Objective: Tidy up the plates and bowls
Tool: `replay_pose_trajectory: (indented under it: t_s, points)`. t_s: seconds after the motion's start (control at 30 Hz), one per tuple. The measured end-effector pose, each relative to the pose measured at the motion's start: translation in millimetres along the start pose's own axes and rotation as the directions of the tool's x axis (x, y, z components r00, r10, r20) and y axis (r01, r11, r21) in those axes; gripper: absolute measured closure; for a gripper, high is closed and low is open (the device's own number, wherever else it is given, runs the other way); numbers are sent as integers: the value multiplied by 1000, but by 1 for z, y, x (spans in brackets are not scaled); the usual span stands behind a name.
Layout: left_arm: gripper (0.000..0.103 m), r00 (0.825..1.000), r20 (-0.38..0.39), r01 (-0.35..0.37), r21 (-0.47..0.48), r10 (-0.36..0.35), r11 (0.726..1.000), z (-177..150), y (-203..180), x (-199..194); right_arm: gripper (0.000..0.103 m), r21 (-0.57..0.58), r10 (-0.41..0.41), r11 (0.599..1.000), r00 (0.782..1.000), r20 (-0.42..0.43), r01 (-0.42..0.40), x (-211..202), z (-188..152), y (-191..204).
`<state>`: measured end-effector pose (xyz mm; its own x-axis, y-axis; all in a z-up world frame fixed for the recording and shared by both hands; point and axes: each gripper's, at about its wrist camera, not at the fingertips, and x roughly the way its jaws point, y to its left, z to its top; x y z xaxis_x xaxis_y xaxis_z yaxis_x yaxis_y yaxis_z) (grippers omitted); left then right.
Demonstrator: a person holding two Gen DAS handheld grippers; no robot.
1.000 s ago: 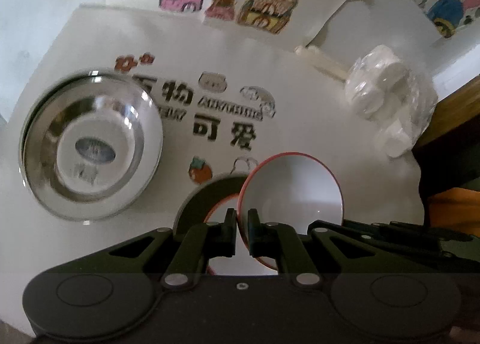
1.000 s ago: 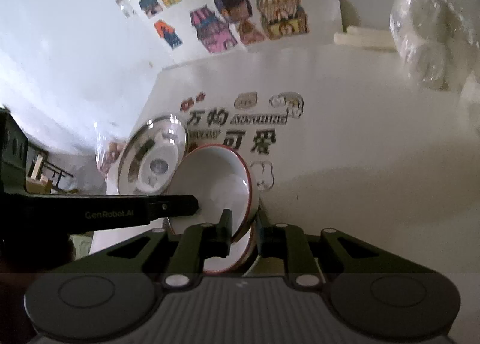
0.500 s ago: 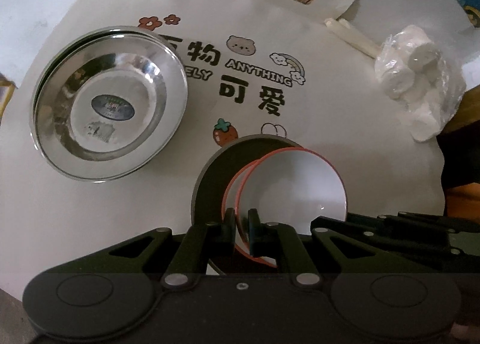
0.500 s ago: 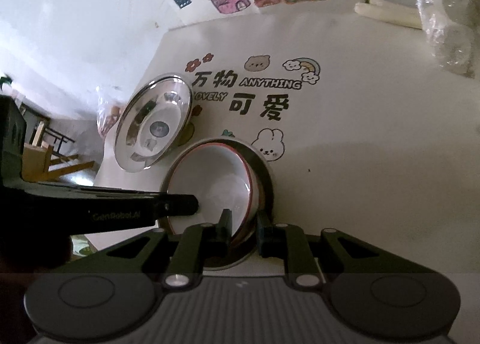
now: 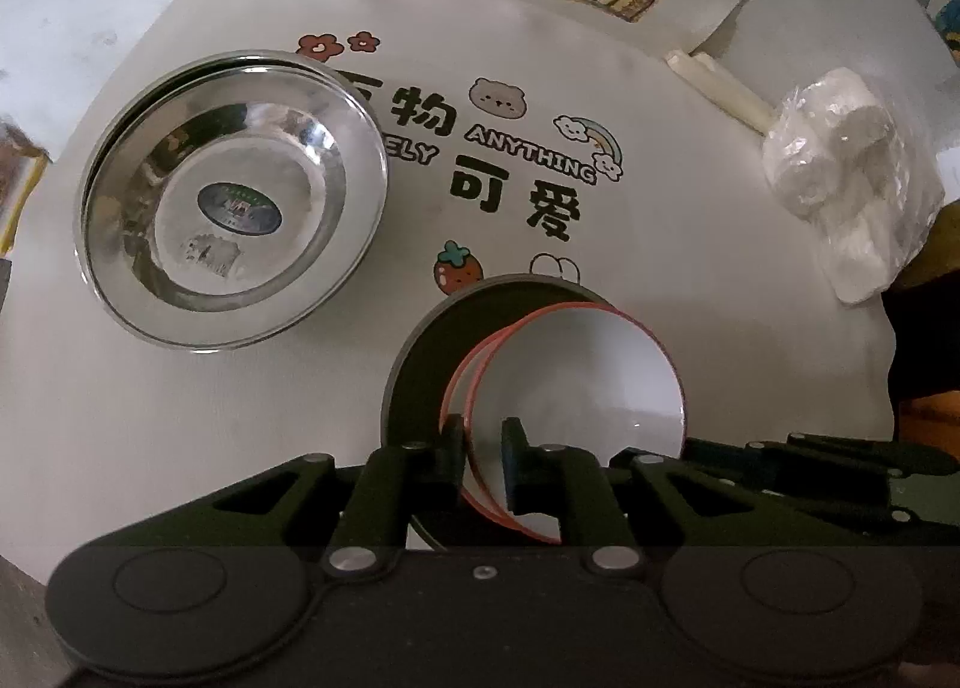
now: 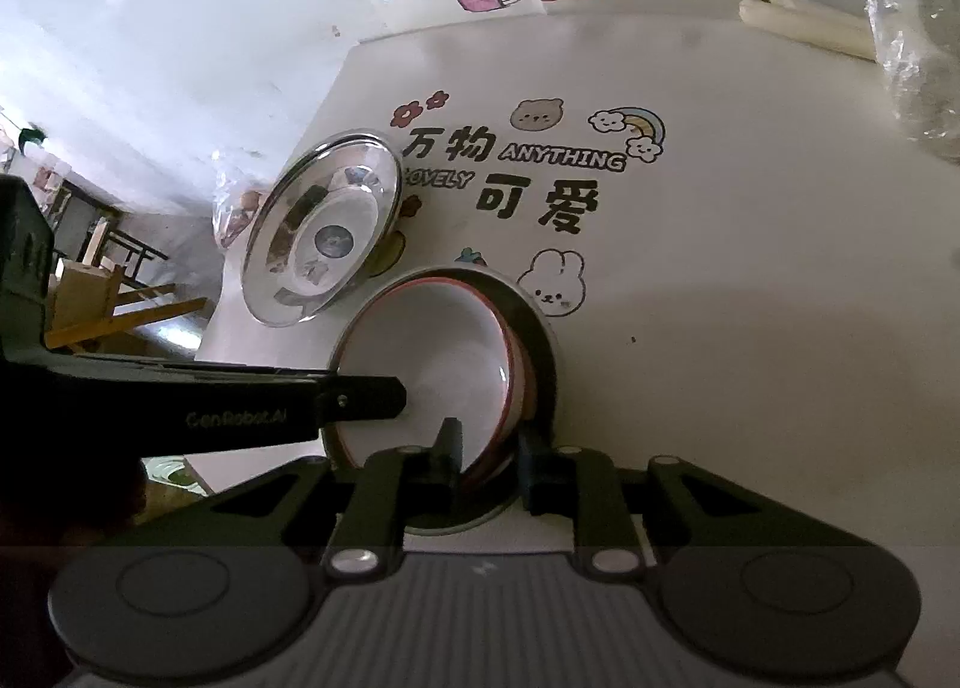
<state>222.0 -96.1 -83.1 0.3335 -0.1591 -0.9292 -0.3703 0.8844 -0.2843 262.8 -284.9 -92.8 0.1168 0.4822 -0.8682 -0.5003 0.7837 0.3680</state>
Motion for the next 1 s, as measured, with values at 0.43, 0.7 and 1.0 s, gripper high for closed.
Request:
replay_pose_trajectory:
  t_s: [0.43,0.7,1.0]
  points:
    - [78,999,42,-27,-82,30,996,-12,6,-7,70,-50,45,998,999,-2,-45,-6,0,-6]
    - [38,987,140,-58,-113,74,992,-22,0,-31,44,-84,76,994,995,60,-71,-27,-4,-16]
    - [1,979,184,-71,-82,85,994,-30,-5,-51,0,-75,78,995,985,155,-67,-48,-8,-18]
